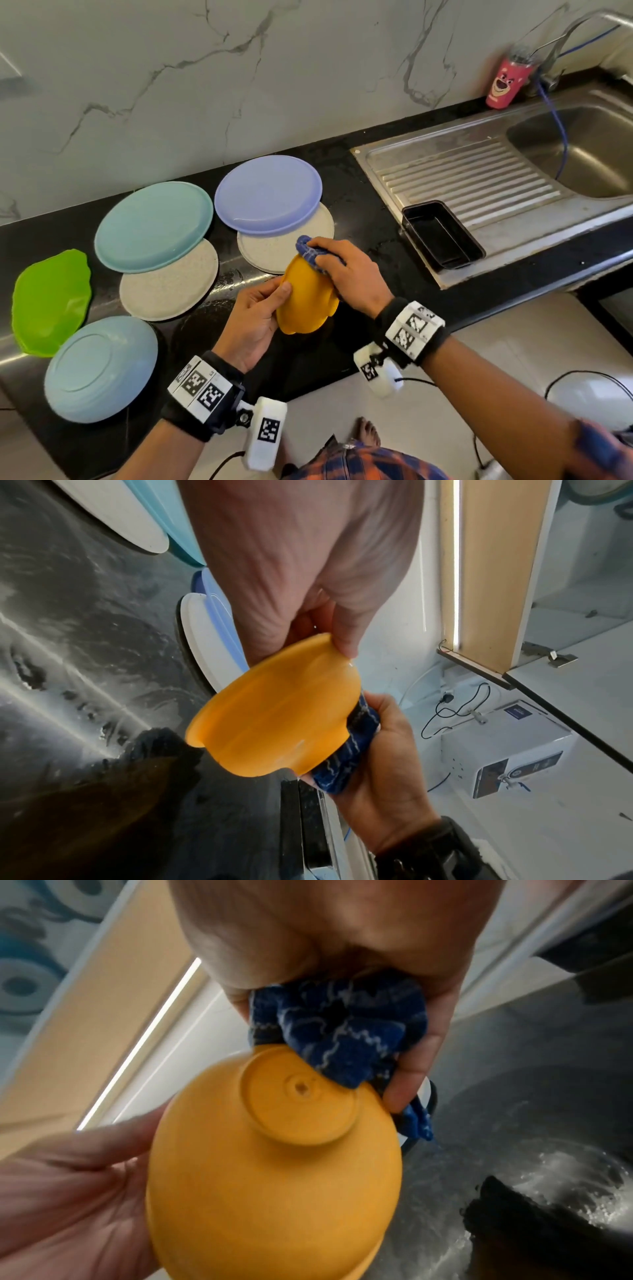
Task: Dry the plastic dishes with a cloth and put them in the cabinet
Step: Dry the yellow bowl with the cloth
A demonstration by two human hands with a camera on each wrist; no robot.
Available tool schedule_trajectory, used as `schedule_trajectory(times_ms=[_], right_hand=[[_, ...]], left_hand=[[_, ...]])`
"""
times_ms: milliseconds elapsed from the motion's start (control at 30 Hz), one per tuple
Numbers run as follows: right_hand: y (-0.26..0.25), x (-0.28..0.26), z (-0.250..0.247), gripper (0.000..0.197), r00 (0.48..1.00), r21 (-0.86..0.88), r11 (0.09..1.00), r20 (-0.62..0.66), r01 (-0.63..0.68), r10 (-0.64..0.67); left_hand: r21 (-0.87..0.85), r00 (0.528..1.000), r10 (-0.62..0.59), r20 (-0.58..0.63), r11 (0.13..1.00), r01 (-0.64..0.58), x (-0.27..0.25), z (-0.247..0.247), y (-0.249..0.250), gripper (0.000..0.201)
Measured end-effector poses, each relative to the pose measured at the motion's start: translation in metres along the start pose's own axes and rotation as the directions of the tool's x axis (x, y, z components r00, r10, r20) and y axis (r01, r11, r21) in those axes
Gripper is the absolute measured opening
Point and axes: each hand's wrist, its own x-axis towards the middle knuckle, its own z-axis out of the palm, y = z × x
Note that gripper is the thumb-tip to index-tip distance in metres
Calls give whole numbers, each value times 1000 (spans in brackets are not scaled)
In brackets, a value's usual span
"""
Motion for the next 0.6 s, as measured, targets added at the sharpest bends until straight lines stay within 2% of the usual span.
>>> schedule_trajectory(times_ms=[67, 133, 233, 300, 367, 433, 500, 533, 600], right_hand=[[0, 2, -2, 28, 999, 56, 998, -2, -38, 38], [-1, -6, 4, 33, 998, -54, 998, -54, 14, -17], [-5, -26, 21, 43, 972, -275, 949, -132, 152, -194], [-10, -37, 30, 46, 944, -446, 868, -126, 219, -304], [-13, -38, 29, 46, 945, -467, 854, -105, 229, -311], [-11, -25, 22, 45, 978, -328, 929, -59, 169, -199], [-9, -6, 14, 39, 1000, -50, 999, -4, 8, -8], [-8, 1, 9, 33, 995, 122, 988, 16, -96, 95], [-5, 6, 3, 24, 961, 441, 855, 95, -273, 258]], left_hand=[[-10, 1000, -9, 8, 1000, 9, -3, -4, 1, 35], [-24, 1000, -3, 1, 1000, 3, -2, -7, 2, 35], [-26, 1000, 18, 0, 999, -18, 2, -8, 2, 34], [-26, 999, 45, 23, 999, -44, 3, -7, 4, 33], [-16, 998, 50, 43, 999, -49, 1, -6, 5, 31], [5, 997, 38, 61, 999, -38, 0, -9, 7, 32], [-11, 998, 18, 53, 1000, -17, -1, -14, 9, 35], [-38, 999, 11, 49, 999, -9, -1, -17, 11, 35], [-130, 999, 10, 33, 992, -6, -1, -23, 17, 30]])
